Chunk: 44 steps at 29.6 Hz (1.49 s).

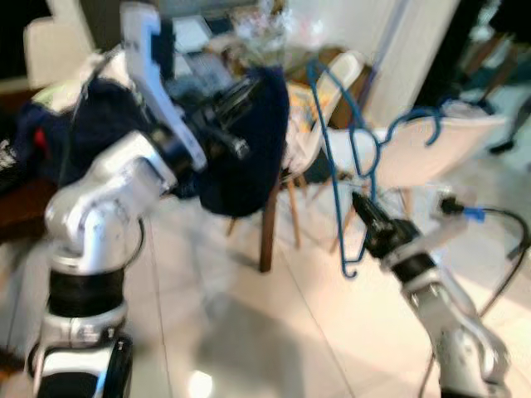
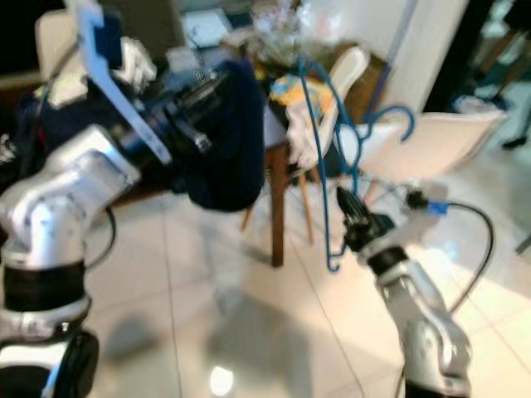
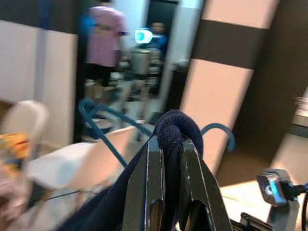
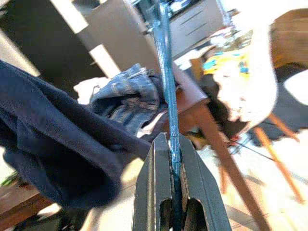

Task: Hang hanger

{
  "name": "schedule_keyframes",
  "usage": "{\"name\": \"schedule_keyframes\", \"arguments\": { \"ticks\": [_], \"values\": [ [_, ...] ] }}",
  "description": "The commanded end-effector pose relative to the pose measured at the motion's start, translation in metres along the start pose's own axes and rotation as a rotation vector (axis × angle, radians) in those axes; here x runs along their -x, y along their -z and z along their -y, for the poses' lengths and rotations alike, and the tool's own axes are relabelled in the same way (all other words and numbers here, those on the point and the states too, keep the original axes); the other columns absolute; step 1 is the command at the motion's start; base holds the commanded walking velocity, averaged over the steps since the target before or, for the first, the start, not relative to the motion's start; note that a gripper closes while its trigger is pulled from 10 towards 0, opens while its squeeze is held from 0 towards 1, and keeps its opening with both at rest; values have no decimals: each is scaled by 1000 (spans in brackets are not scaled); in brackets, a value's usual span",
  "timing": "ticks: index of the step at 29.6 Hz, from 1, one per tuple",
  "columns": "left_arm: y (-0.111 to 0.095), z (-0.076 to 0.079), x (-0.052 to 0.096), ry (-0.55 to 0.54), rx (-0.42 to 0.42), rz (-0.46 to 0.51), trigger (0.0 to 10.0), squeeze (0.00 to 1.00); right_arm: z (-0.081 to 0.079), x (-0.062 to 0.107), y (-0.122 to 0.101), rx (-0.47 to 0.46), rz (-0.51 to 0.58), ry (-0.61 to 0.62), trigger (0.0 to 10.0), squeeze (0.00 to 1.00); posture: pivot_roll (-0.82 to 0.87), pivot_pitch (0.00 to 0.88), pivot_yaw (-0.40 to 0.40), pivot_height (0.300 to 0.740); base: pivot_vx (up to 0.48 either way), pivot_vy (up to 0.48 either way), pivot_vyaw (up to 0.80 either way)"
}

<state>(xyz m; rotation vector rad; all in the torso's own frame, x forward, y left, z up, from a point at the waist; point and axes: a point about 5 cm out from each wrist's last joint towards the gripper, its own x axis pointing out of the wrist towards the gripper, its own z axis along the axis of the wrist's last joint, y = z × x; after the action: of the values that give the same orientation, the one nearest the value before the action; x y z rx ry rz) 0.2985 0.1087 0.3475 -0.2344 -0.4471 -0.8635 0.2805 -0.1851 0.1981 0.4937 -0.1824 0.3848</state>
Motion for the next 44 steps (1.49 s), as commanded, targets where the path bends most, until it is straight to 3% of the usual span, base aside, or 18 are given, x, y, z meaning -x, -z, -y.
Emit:
{"name": "schedule_keyframes", "arguments": {
  "ticks": [1, 3, 9, 14, 18, 20, 24, 25, 28, 30, 34, 36, 44],
  "values": [
    [9, -2, 4, -18, -11, -15, 10000, 0, -3, -1, 3, -2, -12, -4, 10000, 0, 46, 124, 16, 740, 0, 0, -800],
    [26, 1, 6, -15, -13, -61, 10000, 0, -2, 0, 4, 3, -18, 3, 10000, 0, 41, 127, 16, 740, 0, 0, -800],
    [42, 9, 7, -5, 16, -89, 10000, 0, -2, 0, 5, 10, -24, 12, 10000, 0, 39, 128, 18, 740, 0, 0, -800],
    [58, -10, 12, -96, -105, -163, 10000, 0, 2, 3, 5, 51, -54, 22, 10000, 0, 34, 128, 17, 740, 0, 0, -793],
    [58, -10, 12, -96, -105, -163, 10000, 0, 2, 3, 5, 51, -54, 22, 10000, 0, 34, 128, 17, 740, 0, 0, -788],
    [62, -26, 18, -155, -208, -208, 10000, 0, 15, 8, -4, 131, -81, 52, 10000, 0, 19, 128, 14, 740, 0, 0, -800],
    [64, -33, 21, -178, -256, -227, 10000, 0, 23, 11, -10, 175, -91, 72, 10000, 0, 17, 127, 13, 740, 0, 0, -800],
    [69, -43, 20, -216, -336, -256, 10000, 0, 31, 16, -22, 250, -107, 75, 10000, 0, 12, 126, 10, 740, 0, 0, -525],
    [71, -45, 19, -229, -353, -259, 10000, 0, 32, 18, -25, 275, -119, 61, 10000, 0, 5, 125, 10, 740, 0, 0, -175],
    [71, -54, 14, -278, -393, -254, 10000, 0, 30, 26, -30, 333, -164, -27, 10000, 0, 2, 124, 13, 740, 0, 0, 0],
    [66, -60, 9, -293, -424, -227, 10000, 0, 35, 40, -38, 402, -226, -88, 10000, 0, -6, 123, 13, 740, 0, 0, 0],
    [59, -60, 4, -275, -435, -198, 10000, 0, 37, 53, -49, 443, -280, -154, 10000, 0, -7, 123, 12, 740, 0, 0, 0],
    [53, -54, -2, -189, -505, -167, 10000, 0, 29, 77, -68, 507, -427, -325, 10000, 0, -7, 122, 12, 740, 0, 0, 0]
  ]
}}
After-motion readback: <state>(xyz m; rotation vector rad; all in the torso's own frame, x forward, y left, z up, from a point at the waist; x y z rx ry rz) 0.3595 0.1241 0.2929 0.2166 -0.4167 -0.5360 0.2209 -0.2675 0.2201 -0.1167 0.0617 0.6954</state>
